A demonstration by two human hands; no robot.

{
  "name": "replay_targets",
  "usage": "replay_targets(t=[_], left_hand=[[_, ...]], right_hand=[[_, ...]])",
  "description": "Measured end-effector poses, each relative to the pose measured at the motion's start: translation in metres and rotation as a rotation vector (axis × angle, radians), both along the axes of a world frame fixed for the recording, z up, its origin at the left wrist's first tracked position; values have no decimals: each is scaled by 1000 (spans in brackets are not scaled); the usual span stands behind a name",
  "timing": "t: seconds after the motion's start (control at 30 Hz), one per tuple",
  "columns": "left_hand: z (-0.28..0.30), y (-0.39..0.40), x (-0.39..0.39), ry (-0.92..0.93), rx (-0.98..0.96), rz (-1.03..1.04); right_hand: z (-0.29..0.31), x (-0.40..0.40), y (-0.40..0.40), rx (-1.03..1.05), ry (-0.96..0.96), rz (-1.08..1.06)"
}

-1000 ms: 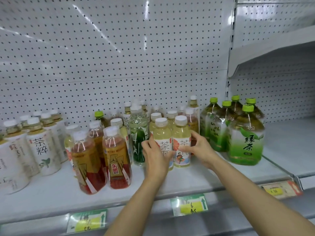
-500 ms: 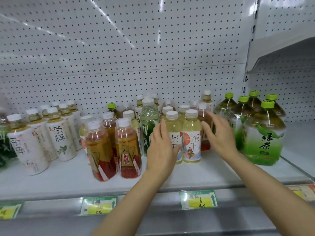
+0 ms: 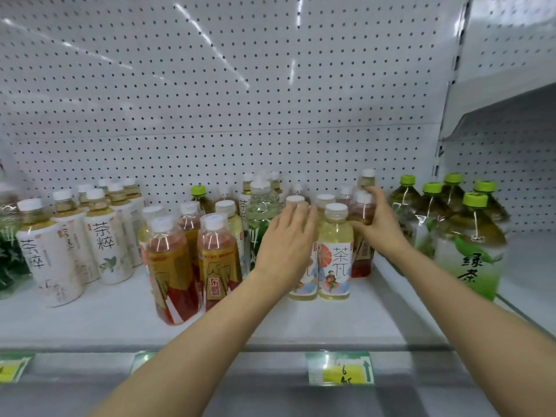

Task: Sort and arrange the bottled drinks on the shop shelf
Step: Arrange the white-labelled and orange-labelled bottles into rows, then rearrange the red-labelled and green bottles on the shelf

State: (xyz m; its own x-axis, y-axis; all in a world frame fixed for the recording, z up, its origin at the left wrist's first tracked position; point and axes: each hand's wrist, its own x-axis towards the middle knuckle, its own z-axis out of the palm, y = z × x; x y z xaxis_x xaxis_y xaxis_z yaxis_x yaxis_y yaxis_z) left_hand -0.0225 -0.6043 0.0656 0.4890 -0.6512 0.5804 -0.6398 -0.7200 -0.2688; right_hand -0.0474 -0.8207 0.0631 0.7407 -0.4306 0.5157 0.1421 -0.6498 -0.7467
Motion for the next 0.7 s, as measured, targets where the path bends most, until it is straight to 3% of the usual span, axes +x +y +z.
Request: replay_targets(t=[0.2, 0.33, 0.47, 0.7], left_hand=[[65, -39, 24, 102, -254, -124], [101, -106, 68, 369, -91, -67], [99, -149, 107, 598, 109, 8], [104, -163, 104, 733, 84, -44]], right_hand=[[4, -35, 1, 11, -61, -58], [12, -69, 11, -34, -85, -51], [15, -102, 20, -8, -83, 23], [9, -138, 31, 105, -105, 49]])
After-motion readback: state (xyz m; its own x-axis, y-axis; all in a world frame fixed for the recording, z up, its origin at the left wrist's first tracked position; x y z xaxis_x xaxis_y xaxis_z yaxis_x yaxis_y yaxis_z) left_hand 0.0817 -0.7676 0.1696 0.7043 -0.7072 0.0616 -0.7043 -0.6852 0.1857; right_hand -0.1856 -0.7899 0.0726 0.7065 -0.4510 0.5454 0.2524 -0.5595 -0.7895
